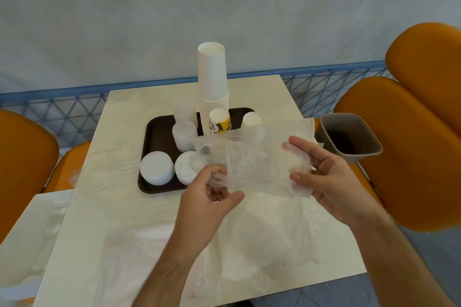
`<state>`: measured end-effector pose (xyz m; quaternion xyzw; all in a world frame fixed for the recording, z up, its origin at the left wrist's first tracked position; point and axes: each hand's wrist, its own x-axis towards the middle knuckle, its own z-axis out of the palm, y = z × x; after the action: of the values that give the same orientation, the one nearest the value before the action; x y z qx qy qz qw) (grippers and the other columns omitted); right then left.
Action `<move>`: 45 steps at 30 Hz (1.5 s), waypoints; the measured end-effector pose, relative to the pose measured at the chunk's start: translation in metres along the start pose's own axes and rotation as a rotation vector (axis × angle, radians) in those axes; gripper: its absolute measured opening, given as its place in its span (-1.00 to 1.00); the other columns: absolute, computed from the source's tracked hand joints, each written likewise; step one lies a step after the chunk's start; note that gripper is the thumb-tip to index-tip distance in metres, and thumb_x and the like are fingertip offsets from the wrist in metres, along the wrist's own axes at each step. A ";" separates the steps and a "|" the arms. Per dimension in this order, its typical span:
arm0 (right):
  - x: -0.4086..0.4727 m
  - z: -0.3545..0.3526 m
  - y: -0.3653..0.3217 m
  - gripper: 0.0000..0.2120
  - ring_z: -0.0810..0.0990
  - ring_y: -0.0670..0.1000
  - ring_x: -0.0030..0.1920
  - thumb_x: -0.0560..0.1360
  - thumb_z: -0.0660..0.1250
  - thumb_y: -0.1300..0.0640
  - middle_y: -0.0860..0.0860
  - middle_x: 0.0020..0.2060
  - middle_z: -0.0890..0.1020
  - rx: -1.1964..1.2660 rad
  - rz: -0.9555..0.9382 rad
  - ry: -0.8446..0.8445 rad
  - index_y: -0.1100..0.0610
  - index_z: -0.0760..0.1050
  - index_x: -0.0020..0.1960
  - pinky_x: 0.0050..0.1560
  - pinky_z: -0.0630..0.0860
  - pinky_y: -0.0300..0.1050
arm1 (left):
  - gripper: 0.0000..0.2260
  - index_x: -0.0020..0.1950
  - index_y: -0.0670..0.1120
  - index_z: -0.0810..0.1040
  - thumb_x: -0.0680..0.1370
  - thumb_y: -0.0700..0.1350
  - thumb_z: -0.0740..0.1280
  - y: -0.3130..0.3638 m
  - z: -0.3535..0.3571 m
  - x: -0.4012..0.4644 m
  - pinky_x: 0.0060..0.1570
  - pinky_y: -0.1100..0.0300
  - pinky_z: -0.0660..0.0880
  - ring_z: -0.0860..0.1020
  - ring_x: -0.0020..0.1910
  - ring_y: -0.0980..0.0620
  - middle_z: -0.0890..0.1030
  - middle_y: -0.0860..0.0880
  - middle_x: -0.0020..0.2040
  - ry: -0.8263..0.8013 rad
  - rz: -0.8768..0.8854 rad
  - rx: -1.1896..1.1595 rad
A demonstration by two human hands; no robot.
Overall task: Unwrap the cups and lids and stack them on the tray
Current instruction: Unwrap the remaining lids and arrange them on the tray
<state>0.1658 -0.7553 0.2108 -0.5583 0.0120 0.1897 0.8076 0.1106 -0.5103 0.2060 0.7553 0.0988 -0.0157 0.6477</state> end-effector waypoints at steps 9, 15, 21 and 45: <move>-0.006 -0.021 -0.009 0.03 0.50 0.26 0.37 0.06 0.76 0.19 -0.25 0.47 0.35 -0.156 0.032 -0.115 -0.28 0.45 0.42 -0.04 0.70 0.12 | -0.78 -0.14 -0.13 0.70 0.61 -0.24 0.29 -0.001 -0.025 0.017 -0.18 0.15 0.52 0.56 -0.30 0.03 0.62 -0.07 -0.32 0.115 0.042 -0.112; -0.011 -0.024 -0.017 0.08 0.57 0.30 0.27 0.16 0.61 0.37 -0.41 0.37 0.34 -0.180 -0.013 -0.124 -0.39 0.32 0.45 -0.16 0.70 0.09 | -0.72 -0.19 -0.22 0.63 0.59 -0.08 0.27 -0.002 -0.034 0.016 -0.17 0.14 0.64 0.65 -0.16 -0.14 0.65 -0.23 -0.16 0.085 -0.171 -0.613; -0.013 -0.024 -0.022 0.10 0.51 0.23 0.34 0.15 0.72 0.24 -0.48 0.42 0.25 -0.228 -0.034 -0.220 -0.43 0.29 0.45 -0.18 0.69 0.07 | -0.31 0.33 -0.19 0.49 0.29 0.00 0.63 -0.015 -0.032 0.013 0.19 -0.08 0.57 0.59 0.20 -0.32 0.61 -0.25 0.24 -0.255 -0.306 -0.677; -0.024 -0.040 -0.020 0.17 0.45 0.16 0.32 0.09 0.76 0.03 -0.38 0.49 0.21 -0.387 0.003 -0.226 -0.46 0.20 0.48 -0.08 0.68 0.06 | -0.64 -0.04 -0.17 0.59 0.65 0.09 0.18 -0.014 -0.027 0.025 0.03 -0.04 0.58 0.67 0.07 -0.16 0.70 -0.18 0.03 -0.025 -0.367 -0.649</move>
<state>0.1574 -0.8043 0.2194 -0.6780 -0.1144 0.2513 0.6812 0.1298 -0.4790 0.1932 0.4801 0.2245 -0.1087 0.8410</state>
